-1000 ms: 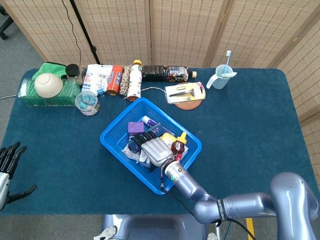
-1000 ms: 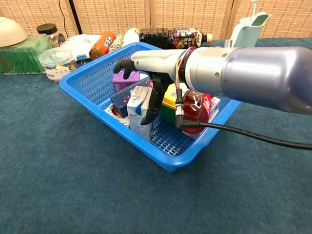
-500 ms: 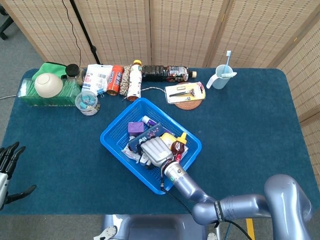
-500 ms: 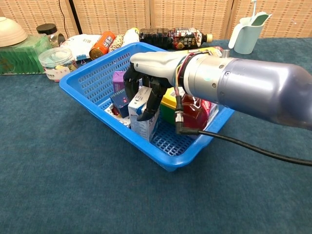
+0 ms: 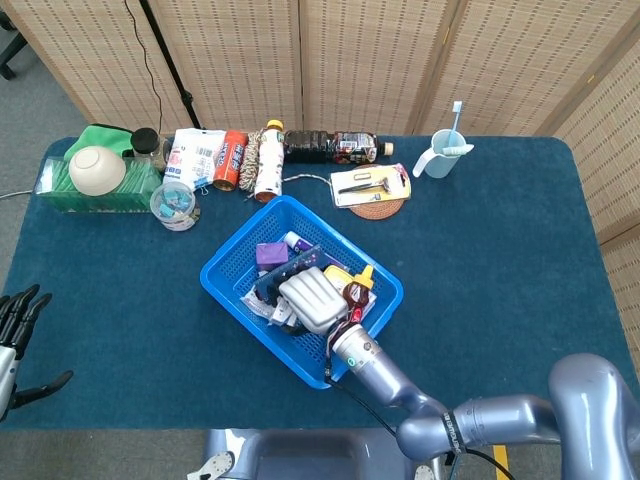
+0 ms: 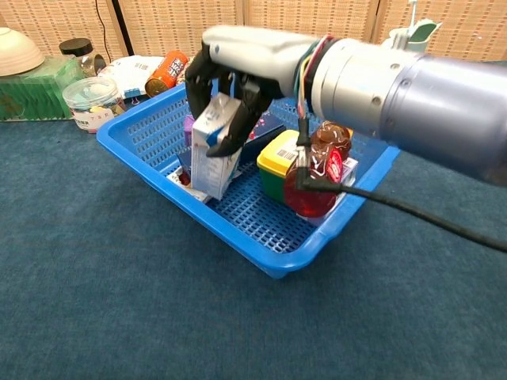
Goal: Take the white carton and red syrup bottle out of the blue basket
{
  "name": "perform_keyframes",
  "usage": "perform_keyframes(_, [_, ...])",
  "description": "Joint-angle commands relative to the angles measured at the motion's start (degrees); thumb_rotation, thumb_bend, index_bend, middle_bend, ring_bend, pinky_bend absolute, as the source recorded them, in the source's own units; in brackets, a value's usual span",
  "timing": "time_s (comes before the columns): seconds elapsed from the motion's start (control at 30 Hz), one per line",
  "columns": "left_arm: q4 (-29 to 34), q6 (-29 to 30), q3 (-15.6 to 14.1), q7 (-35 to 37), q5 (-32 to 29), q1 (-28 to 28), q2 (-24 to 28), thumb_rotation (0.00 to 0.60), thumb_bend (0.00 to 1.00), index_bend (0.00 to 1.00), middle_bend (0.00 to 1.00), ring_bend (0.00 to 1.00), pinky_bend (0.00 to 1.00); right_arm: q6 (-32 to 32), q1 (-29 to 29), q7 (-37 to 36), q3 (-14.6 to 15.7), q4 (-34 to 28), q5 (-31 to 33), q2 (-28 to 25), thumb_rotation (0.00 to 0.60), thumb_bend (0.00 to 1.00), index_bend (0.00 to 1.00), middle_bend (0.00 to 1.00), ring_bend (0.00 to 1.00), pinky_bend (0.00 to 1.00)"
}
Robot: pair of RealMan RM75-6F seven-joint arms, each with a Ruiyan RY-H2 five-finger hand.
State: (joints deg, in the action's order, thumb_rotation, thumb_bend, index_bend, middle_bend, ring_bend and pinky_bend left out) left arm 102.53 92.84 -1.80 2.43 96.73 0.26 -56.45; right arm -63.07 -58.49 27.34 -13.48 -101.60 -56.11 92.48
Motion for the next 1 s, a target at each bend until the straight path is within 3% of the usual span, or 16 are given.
perform_keyframes(0.03, [-0.04, 0.14, 0.0, 0.28, 0.03, 0.05, 0.05, 0.6, 0.04, 0.0, 0.0, 0.0, 0.0, -3.57, 1.09, 2.15, -2.02, -3.68, -3.92, -4.6, 0.6, 0.59, 0.55, 0.59, 0.6, 0.37])
perform_keyframes(0.23, [-0.07, 0.13, -0.23, 0.3, 0.45, 0.08, 0.09, 0.6, 0.04, 0.0, 0.0, 0.0, 0.0, -6.89, 3.3, 2.37, -6.41, -6.51, -4.43, -12.25, 0.6, 0.59, 0.55, 0.59, 0.6, 0.37])
perform_keyframes(0.4, [0.01, 0.3, -0.41, -0.06, 0.79, 0.22, -0.03, 0.6, 0.04, 0.0, 0.0, 0.0, 0.0, -7.76, 5.58, 0.17, -8.11, -2.51, -3.96, -16.81, 0.6, 0.59, 0.55, 0.59, 0.6, 0.37])
perform_keyframes(0.6, [0.35, -0.2, -0.52, -1.2, 0.81, 0.11, -0.32, 0.6, 0.04, 0.0, 0.0, 0.0, 0.0, -4.49, 8.24, -4.97, -4.83, 9.26, -3.8, -16.61, 0.6, 0.59, 0.55, 0.59, 0.6, 0.38])
perform_keyframes(0.87, [0.82, -0.88, -0.35, -2.39, 0.19, -0.1, -0.61, 0.6, 0.04, 0.0, 0.0, 0.0, 0.0, 1.87, 10.04, -12.77, -0.27, 28.32, -4.22, -9.57, 0.6, 0.59, 0.54, 0.58, 0.58, 0.37])
perform_keyframes(1.0, [1.02, -1.13, -0.33, -2.85, 0.0, -0.18, -0.7, 0.6, 0.04, 0.0, 0.0, 0.0, 0.0, 4.92, 10.55, -16.44, 0.78, 34.72, -4.88, -7.05, 0.6, 0.59, 0.53, 0.55, 0.54, 0.34])
